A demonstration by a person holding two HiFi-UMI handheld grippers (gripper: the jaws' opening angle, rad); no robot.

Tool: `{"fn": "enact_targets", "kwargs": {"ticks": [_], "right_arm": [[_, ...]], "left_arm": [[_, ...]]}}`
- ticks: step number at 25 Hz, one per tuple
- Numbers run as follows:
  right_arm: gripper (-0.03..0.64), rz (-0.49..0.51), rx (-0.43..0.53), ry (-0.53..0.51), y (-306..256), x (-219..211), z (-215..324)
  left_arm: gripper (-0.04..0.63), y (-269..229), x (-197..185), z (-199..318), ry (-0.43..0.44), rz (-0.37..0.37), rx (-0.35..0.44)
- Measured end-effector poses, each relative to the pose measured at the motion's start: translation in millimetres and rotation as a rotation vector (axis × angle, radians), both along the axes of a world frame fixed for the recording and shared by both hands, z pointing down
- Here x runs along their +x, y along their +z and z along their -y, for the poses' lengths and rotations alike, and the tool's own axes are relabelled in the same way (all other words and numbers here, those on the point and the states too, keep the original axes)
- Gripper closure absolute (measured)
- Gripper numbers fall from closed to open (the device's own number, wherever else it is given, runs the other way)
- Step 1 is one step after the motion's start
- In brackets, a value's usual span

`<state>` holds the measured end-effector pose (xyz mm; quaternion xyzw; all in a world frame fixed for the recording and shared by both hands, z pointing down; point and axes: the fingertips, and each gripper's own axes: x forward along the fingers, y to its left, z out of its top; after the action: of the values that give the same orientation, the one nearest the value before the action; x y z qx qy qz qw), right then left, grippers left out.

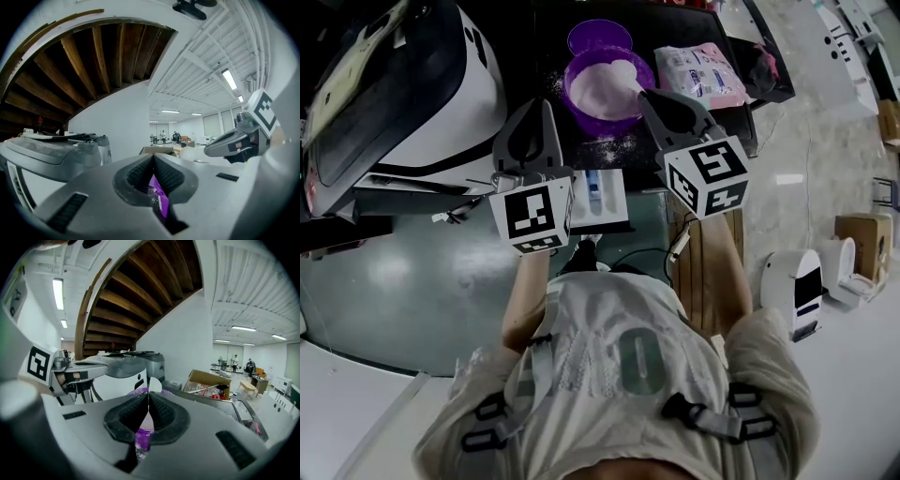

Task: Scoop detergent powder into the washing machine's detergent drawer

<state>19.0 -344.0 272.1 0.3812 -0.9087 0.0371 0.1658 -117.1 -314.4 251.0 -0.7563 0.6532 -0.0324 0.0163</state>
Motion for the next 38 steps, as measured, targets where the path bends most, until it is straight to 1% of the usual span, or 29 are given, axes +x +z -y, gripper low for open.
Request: {"fn": "enact_targets", "kwargs": {"ticks": [3, 7, 9, 12, 16, 18, 24, 27, 30, 33, 38], "right_arm": [[0.607, -0.124, -0.056, -0.1, 10.1, -12.0, 7.0], [0.607, -0.276, -0.11, -0.176, 25.2, -19.9, 18.2], [0.606, -0.327, -0.151, -0.215, 34.9, -23.0, 17.8], [0.606, -0.394, -0.201, -0.261, 46.6, -27.4, 17.4], [0.606, -0.502, -0.257, -0.317, 62.0, -31.4, 19.2], [0.607, -0.539, -0.282, -0.34, 66.6, -33.3, 21.5], [0.606, -0.634, -0.344, -0.406, 75.5, -39.6, 26.7], [0.606, -0.664, -0.39, -0.44, 82.6, -41.7, 23.1], [0.606, -0.673, -0.428, -0.465, 87.1, -44.3, 17.2], [0.606, -0.678, -0.446, -0.485, 88.6, -46.7, 12.6], [0.606, -0.637, -0.496, -0.487, 88.8, -48.4, 8.7]], "left_arm": [[0.575, 0.4, -4.9, 2.5, 0.0, -0.008, 0.001], [0.575, 9.3, -12.3, 9.7, -0.011, -0.017, -0.015], [0.575, 15.1, -13.3, 10.1, -0.015, -0.015, -0.025], [0.575, 13.7, -14.8, 12.2, -0.015, -0.003, -0.011], [0.575, 18.7, -19.9, 12.9, -0.023, -0.009, -0.018], [0.575, 23.1, -23.3, 11.8, -0.029, -0.014, -0.025], [0.575, 37.5, -37.8, 7.0, -0.063, -0.03, -0.049], [0.575, 42.2, -46.4, 3.9, -0.086, -0.037, -0.055], [0.575, 45.4, -53.3, 0.4, -0.106, -0.043, -0.058], [0.575, 46.9, -57.0, -1.5, -0.118, -0.048, -0.057], [0.575, 47.9, -57.9, -5.7, -0.124, -0.049, -0.059]]}}
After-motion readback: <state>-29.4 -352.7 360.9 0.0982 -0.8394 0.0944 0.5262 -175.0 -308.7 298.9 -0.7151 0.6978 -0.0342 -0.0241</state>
